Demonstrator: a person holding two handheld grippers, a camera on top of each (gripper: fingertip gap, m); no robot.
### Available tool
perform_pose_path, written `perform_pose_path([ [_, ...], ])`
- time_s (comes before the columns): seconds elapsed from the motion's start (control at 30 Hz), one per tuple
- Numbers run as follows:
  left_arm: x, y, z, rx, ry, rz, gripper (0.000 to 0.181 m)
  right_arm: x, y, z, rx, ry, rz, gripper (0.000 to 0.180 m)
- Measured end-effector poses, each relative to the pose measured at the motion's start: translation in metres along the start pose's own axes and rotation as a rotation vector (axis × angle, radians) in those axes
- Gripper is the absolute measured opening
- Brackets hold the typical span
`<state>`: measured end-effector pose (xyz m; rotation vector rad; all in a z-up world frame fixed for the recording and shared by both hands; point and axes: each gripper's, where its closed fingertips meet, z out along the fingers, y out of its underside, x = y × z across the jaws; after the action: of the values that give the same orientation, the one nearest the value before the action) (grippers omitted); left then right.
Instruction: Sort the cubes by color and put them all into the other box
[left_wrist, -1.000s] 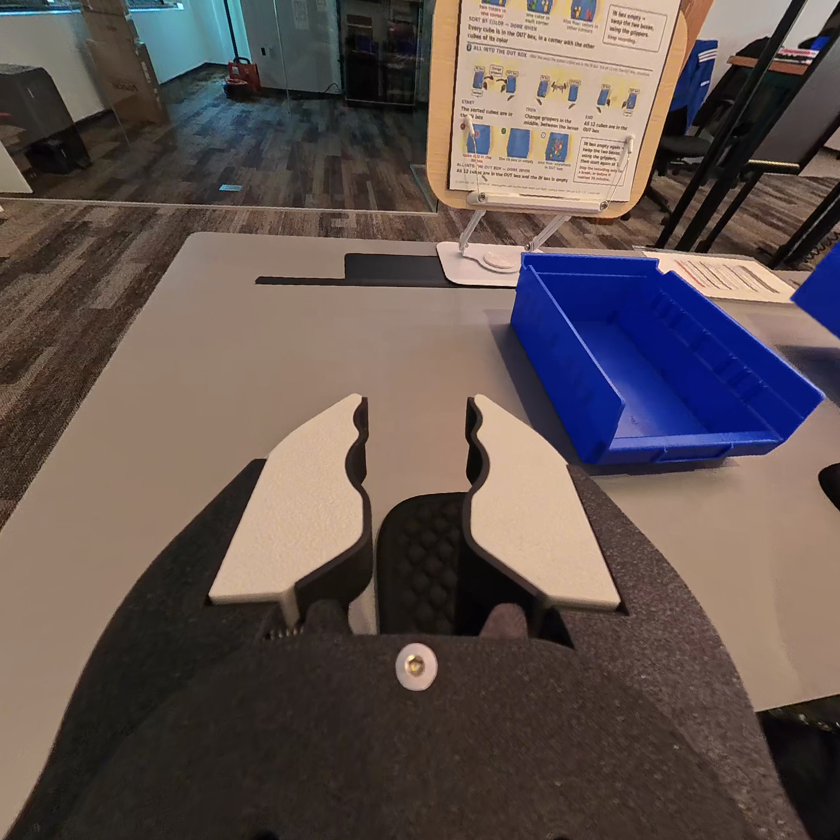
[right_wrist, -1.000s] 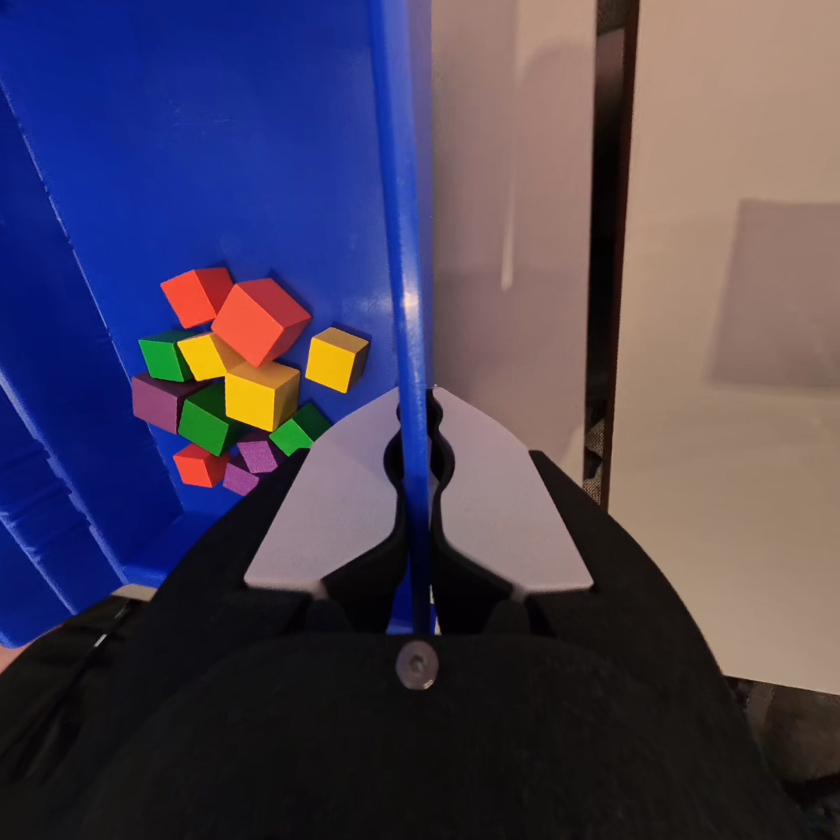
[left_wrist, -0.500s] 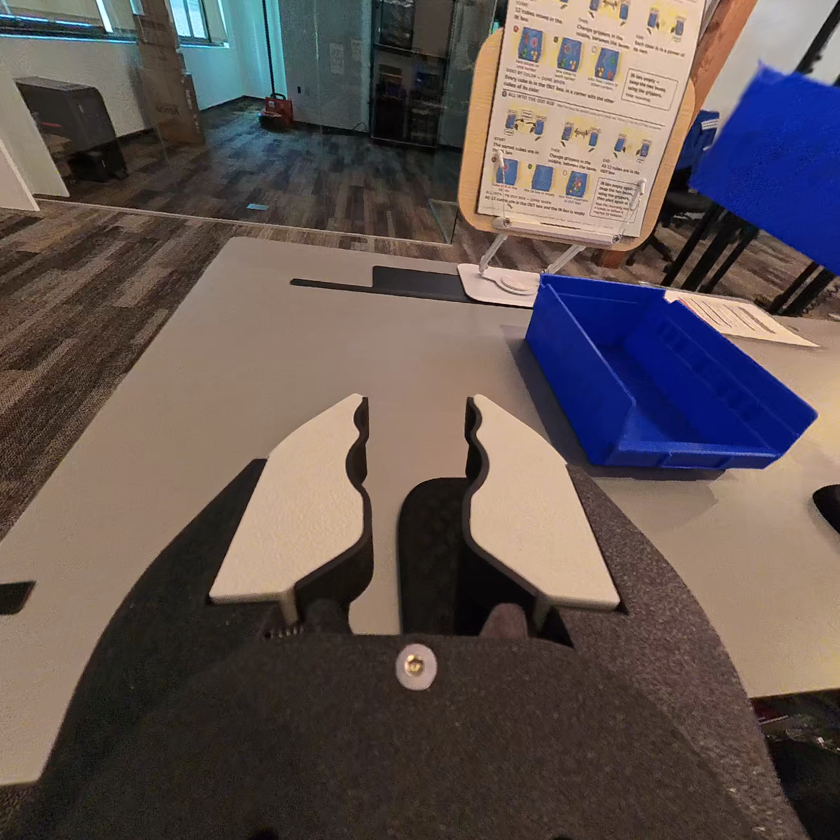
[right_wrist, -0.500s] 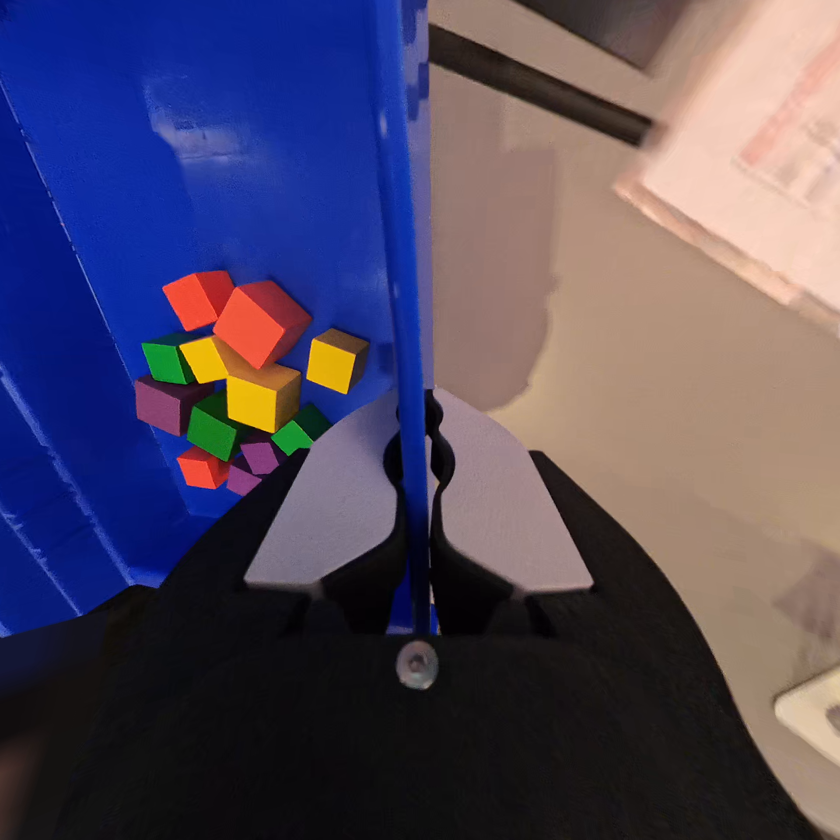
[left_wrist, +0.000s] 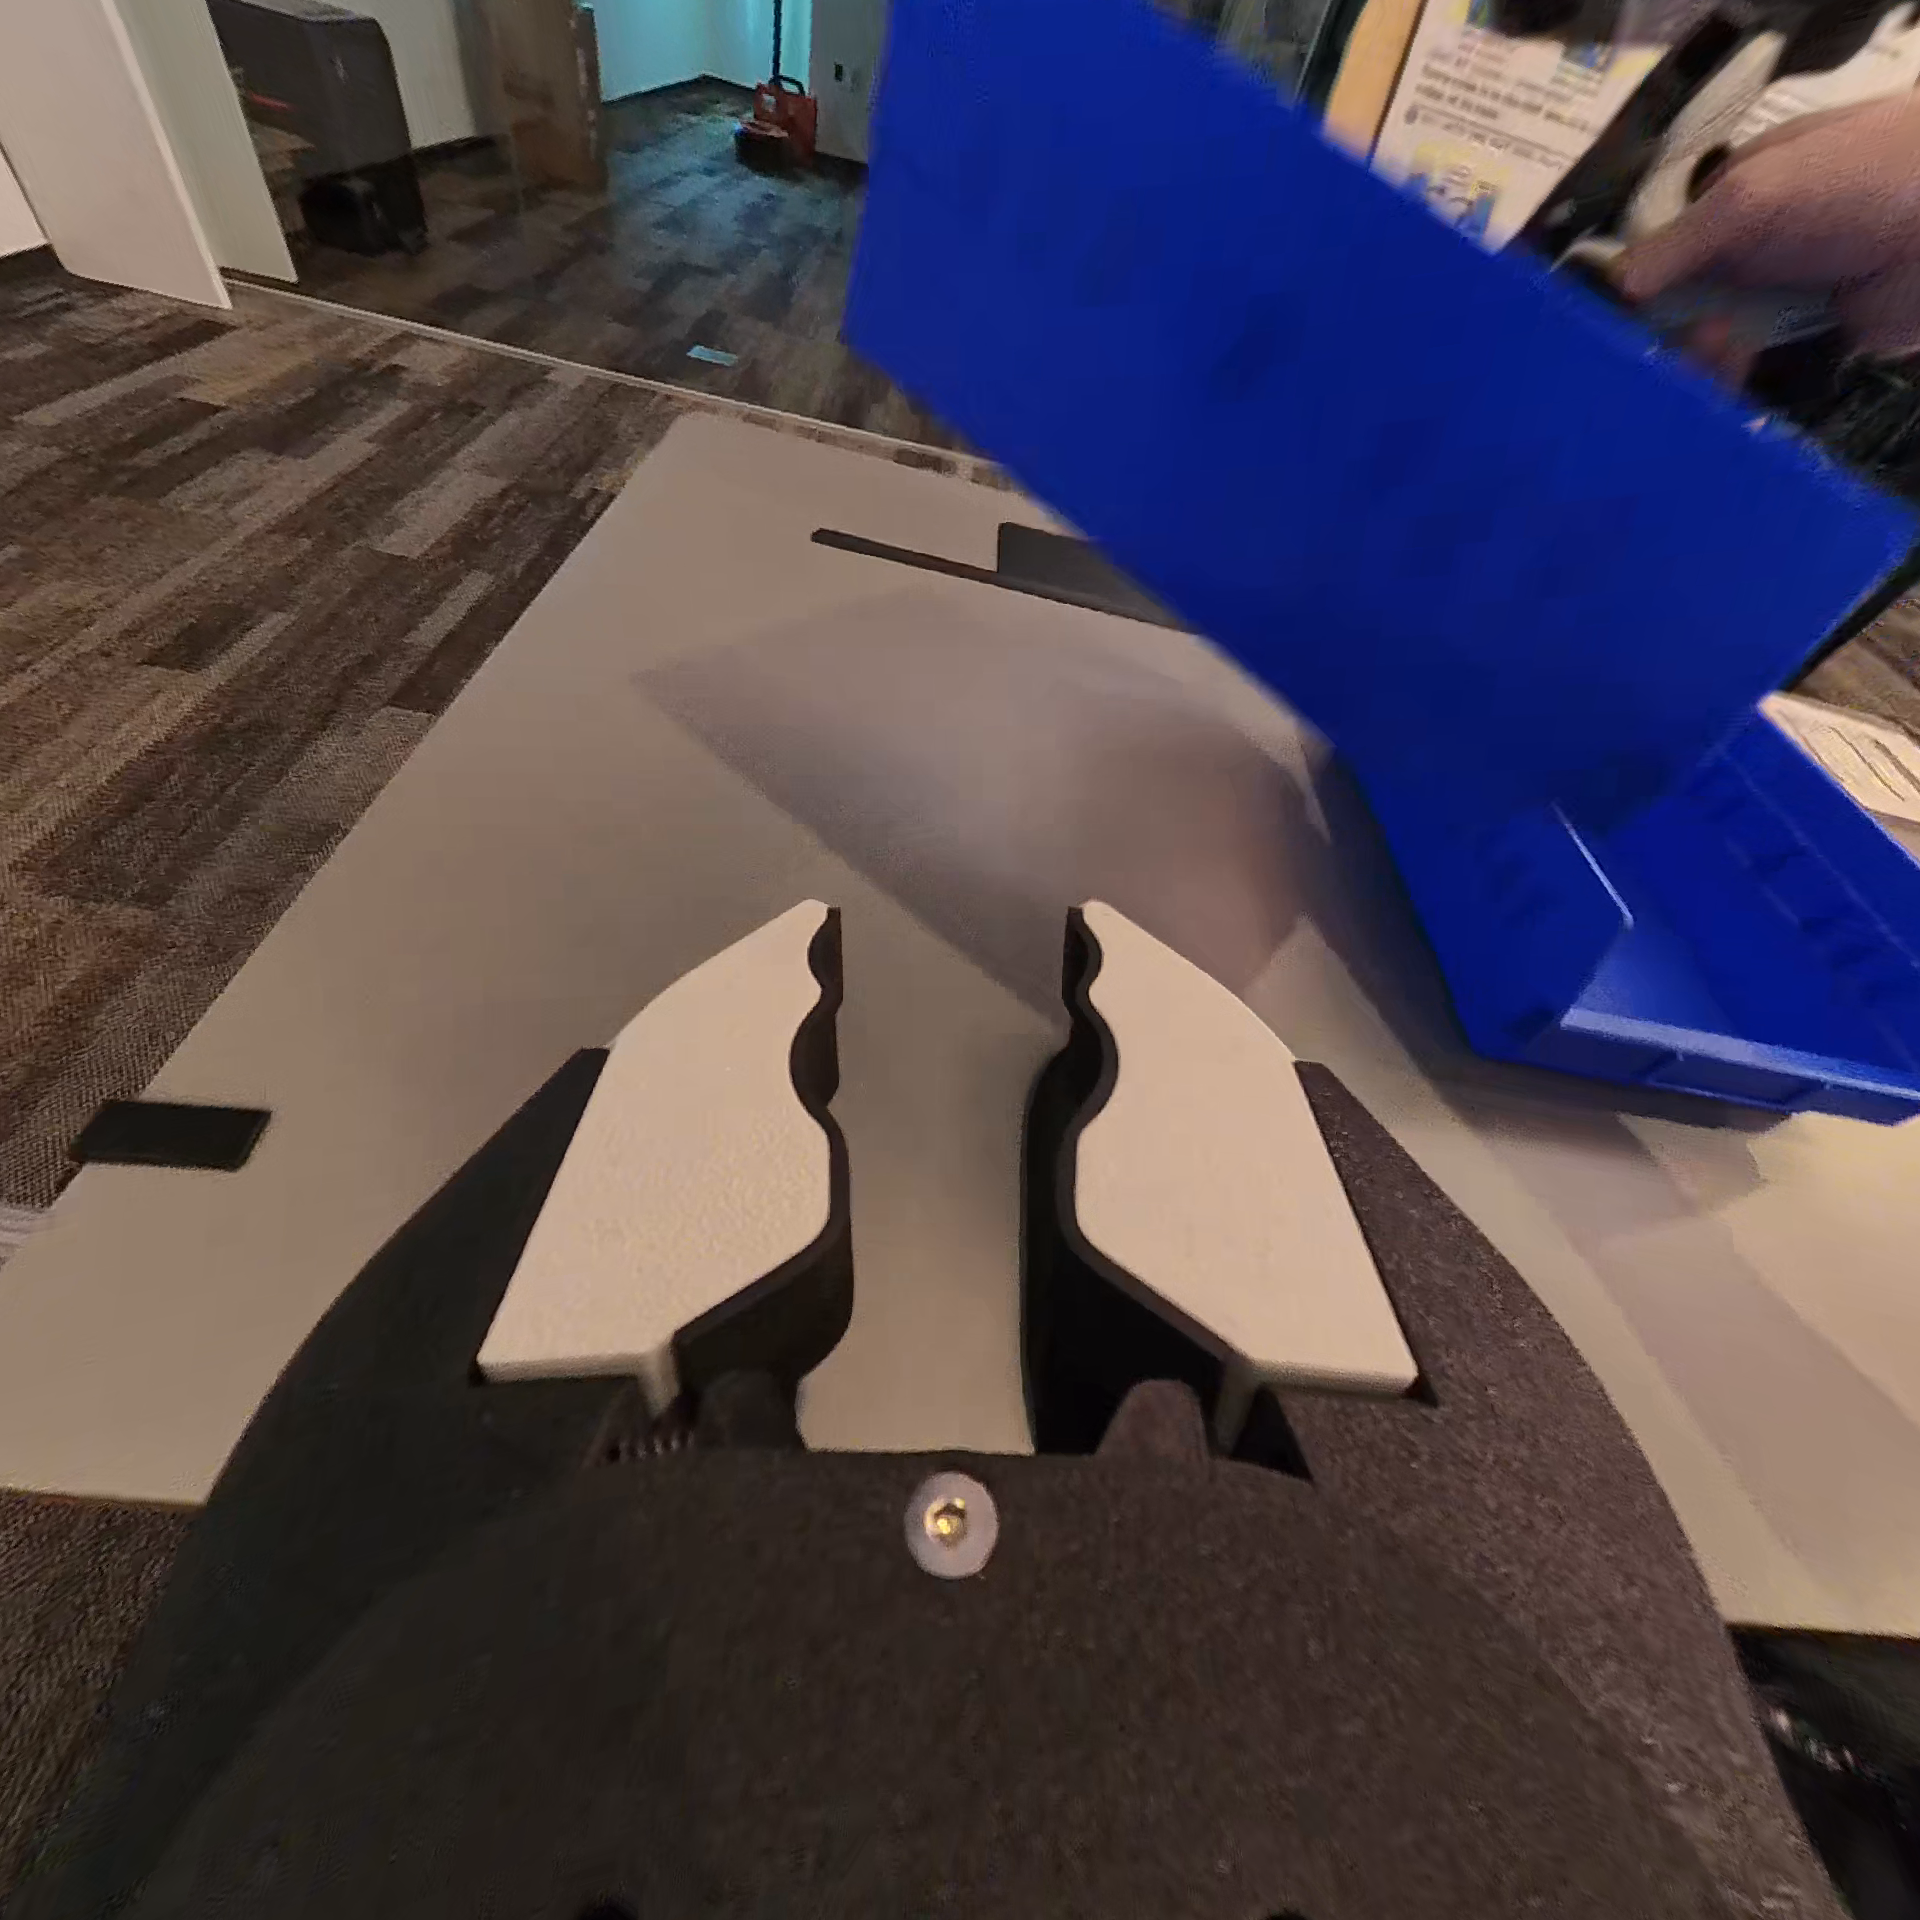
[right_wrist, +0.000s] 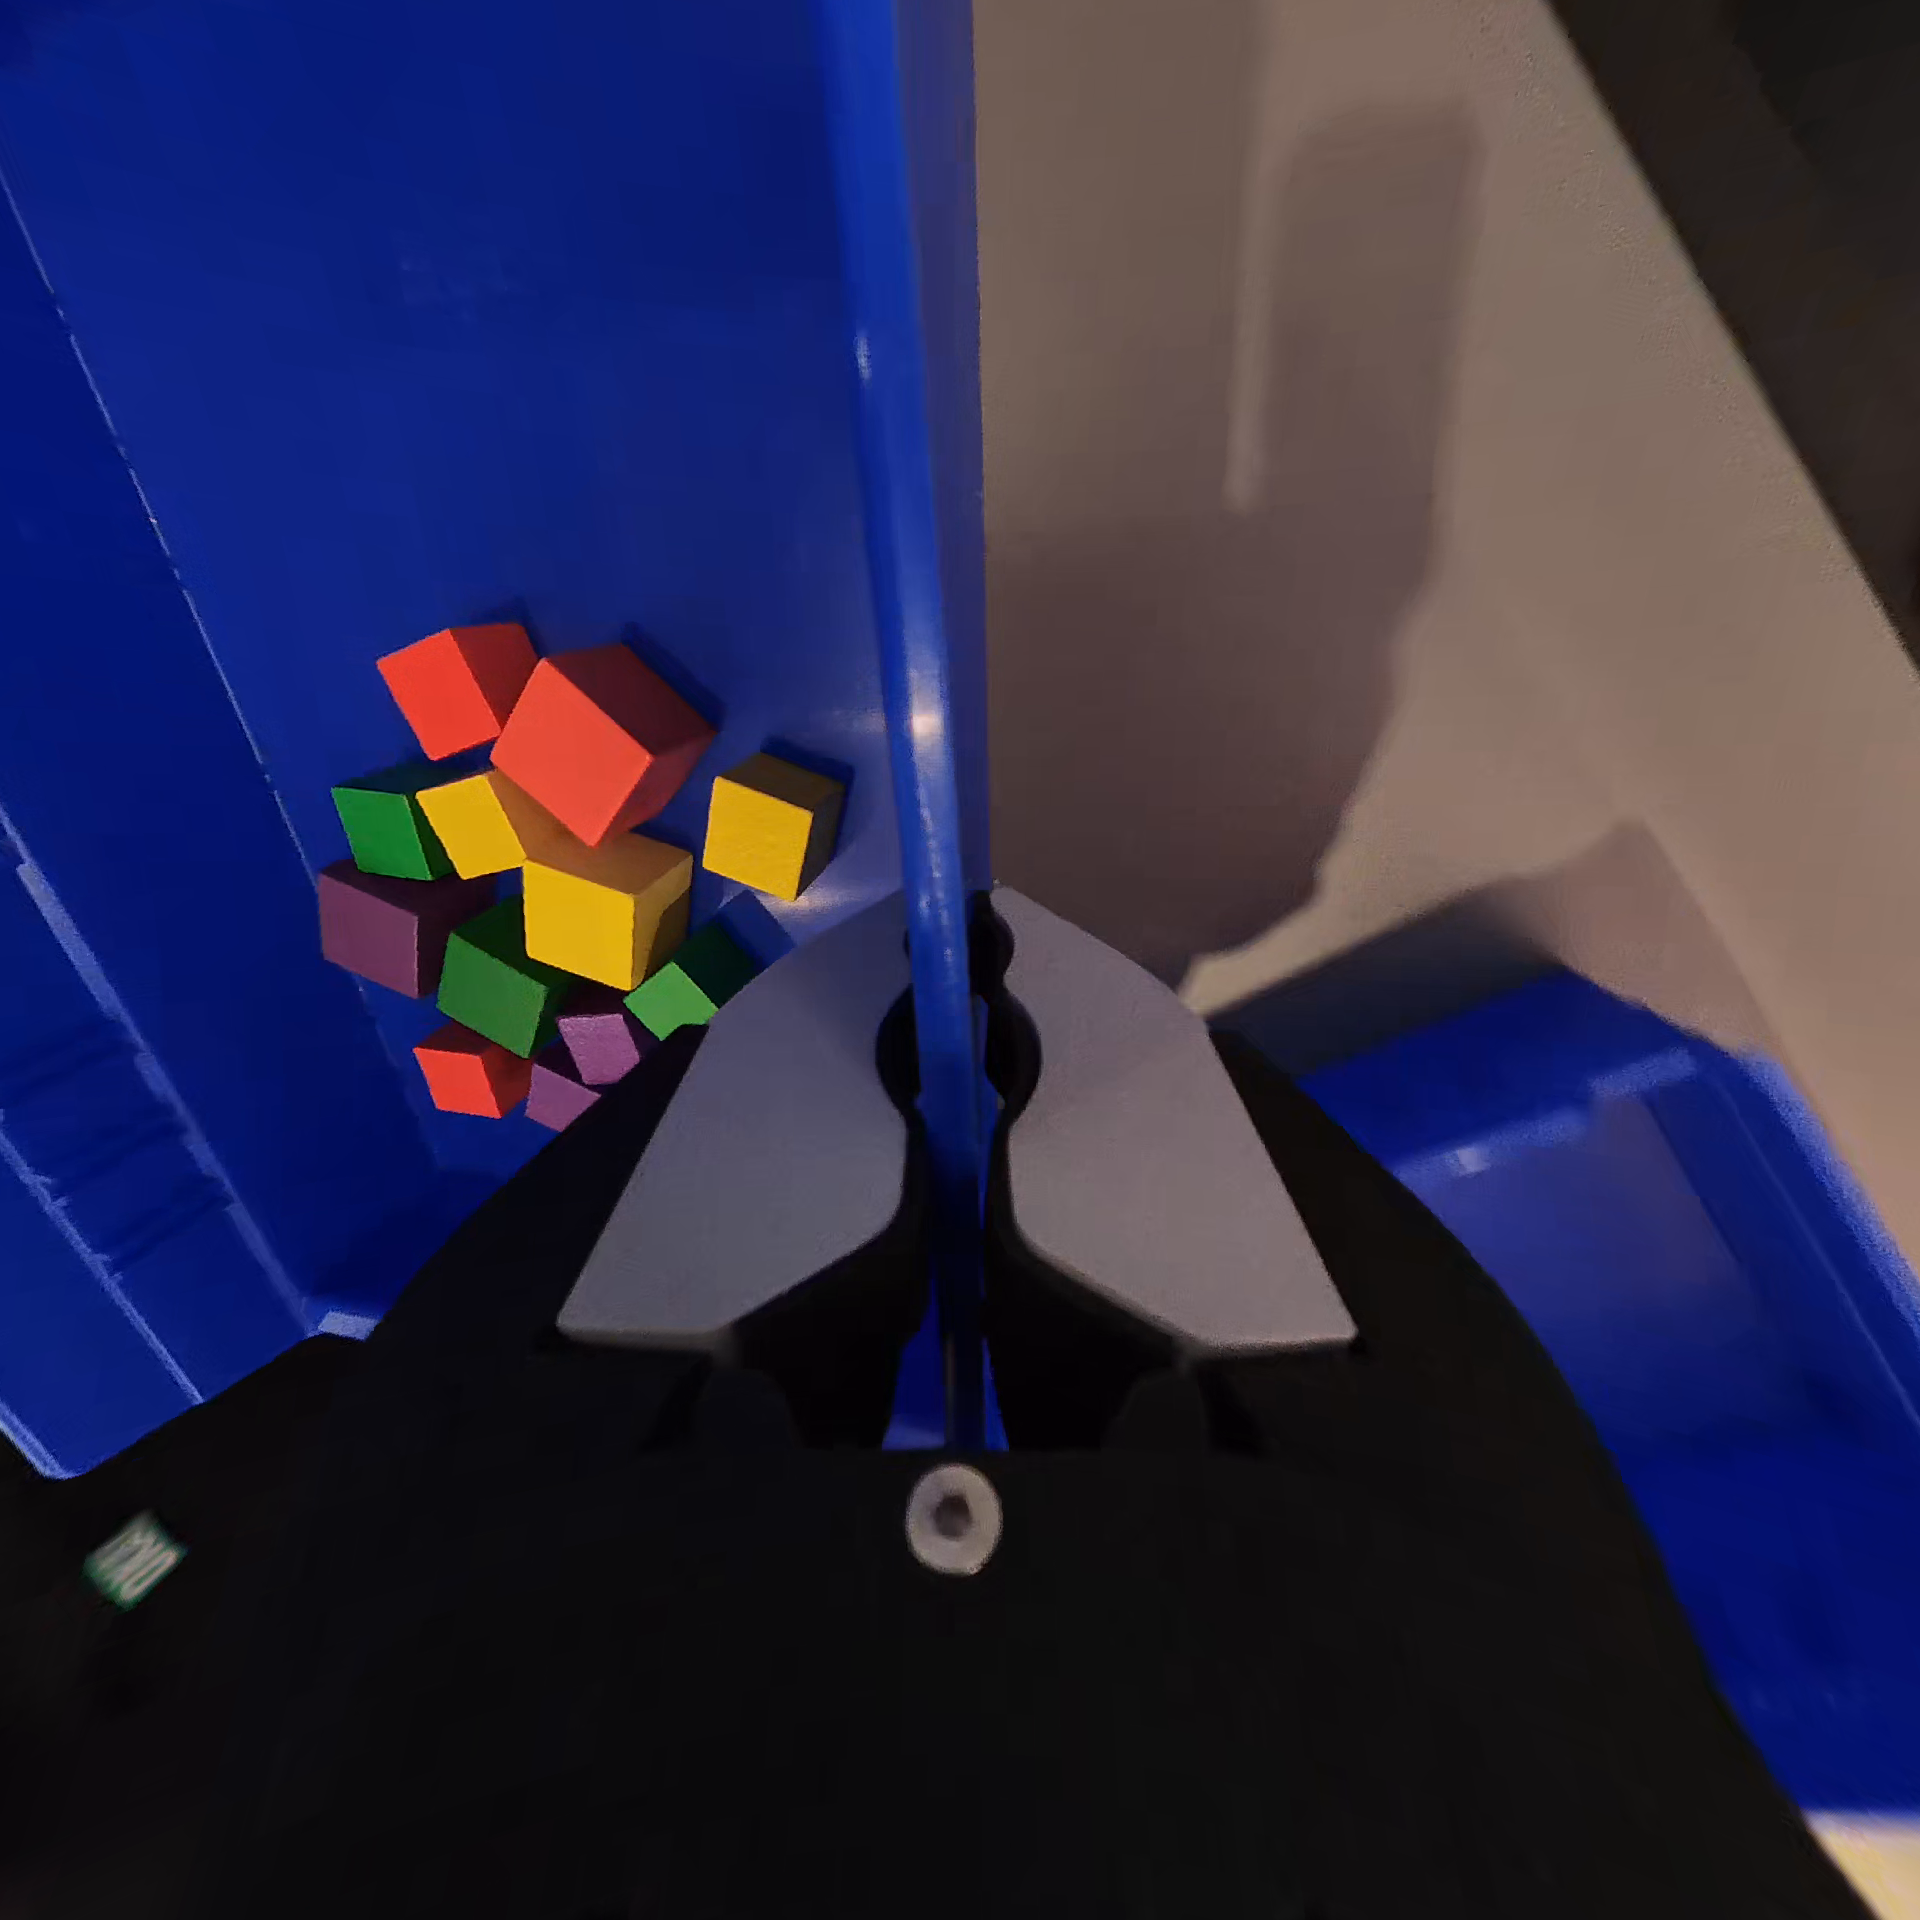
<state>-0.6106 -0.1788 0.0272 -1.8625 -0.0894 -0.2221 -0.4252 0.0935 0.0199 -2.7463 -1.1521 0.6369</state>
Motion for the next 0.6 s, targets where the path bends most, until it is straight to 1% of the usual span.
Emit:
perform_pose_path([
  [0.07, 0.003, -0.001, 0.011, 0.004, -0.008, -0.015, 0.045, -0.004, -0.011, 0.035, -0.017, 0.001, 0.009, 0.005],
  [0.13, 0.008, 0.001, 0.022, -0.005, -0.003, -0.026, 0.055, -0.002, -0.018, 0.065, -0.023, 0.001, 0.040, 0.006],
  [0.2, 0.012, 0.006, 0.033, -0.020, -0.021, -0.013, 0.063, 0.005, -0.020, 0.089, -0.027, 0.006, 0.082, 0.006],
  [0.27, 0.015, 0.013, 0.046, -0.029, -0.044, 0.008, 0.066, 0.014, -0.020, 0.106, -0.028, 0.009, 0.130, 0.006],
  [0.4, 0.022, 0.030, 0.079, -0.015, -0.098, 0.033, 0.063, 0.035, -0.013, 0.129, -0.026, 0.064, 0.205, 0.006],
  [0.47, 0.019, 0.039, 0.096, -0.024, -0.151, 0.078, 0.063, 0.040, -0.007, 0.134, -0.061, 0.095, 0.241, 0.007],
  [0.53, 0.018, 0.048, 0.111, -0.063, -0.181, 0.121, 0.065, 0.034, -0.012, 0.133, -0.035, 0.060, 0.241, 0.017],
  [0.6, 0.022, 0.056, 0.122, -0.112, -0.179, 0.134, 0.069, 0.026, -0.015, 0.128, -0.009, 0.006, 0.246, 0.021],
])
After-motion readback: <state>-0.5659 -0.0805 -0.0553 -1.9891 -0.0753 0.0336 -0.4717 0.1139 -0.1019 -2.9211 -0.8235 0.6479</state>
